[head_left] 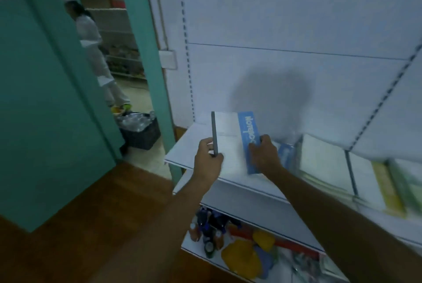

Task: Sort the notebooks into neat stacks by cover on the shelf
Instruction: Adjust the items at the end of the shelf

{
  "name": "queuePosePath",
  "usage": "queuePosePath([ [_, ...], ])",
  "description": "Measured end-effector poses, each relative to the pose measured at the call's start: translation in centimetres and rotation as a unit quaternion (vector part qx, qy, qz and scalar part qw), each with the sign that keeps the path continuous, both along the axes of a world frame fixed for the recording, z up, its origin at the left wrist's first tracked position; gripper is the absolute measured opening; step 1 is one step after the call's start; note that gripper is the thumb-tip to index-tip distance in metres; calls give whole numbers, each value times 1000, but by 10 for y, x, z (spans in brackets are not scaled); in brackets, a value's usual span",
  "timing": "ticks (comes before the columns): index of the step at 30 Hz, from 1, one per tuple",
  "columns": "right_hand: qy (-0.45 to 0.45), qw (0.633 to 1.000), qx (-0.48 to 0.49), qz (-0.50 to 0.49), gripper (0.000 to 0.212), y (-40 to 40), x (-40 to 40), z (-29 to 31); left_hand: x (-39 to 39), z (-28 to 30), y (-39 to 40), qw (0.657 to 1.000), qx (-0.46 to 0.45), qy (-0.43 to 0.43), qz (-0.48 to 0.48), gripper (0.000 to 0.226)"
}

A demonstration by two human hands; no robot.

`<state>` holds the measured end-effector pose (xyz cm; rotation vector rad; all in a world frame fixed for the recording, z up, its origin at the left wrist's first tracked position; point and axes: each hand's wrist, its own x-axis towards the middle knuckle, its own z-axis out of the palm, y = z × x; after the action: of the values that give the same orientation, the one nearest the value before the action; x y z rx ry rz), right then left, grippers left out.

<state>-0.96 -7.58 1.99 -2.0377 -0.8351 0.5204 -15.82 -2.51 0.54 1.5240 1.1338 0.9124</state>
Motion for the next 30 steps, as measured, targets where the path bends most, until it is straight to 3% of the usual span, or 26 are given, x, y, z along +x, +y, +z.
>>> queuePosePath([
  [4, -5, 998, -31, -56, 33, -30, 42, -15, 53, -18, -8, 997, 5, 23, -74, 40],
  [13, 4, 993, -89, -75, 42, -29, 83, -41, 112, -50, 7, 992, 37, 94, -74, 33],
  [17, 0, 989, -129, -69, 64, -11, 90, -63, 122, -64, 25, 988, 53, 125, -78, 35],
  [25, -119, 958, -247, -80, 71, 9, 83, -91, 138, -101, 47, 959, 65, 220, -167, 40],
  [30, -62, 939, -334, -54, 80, 17, 77, -111, 145, -122, 55, 924, 55, 284, -252, 53],
])
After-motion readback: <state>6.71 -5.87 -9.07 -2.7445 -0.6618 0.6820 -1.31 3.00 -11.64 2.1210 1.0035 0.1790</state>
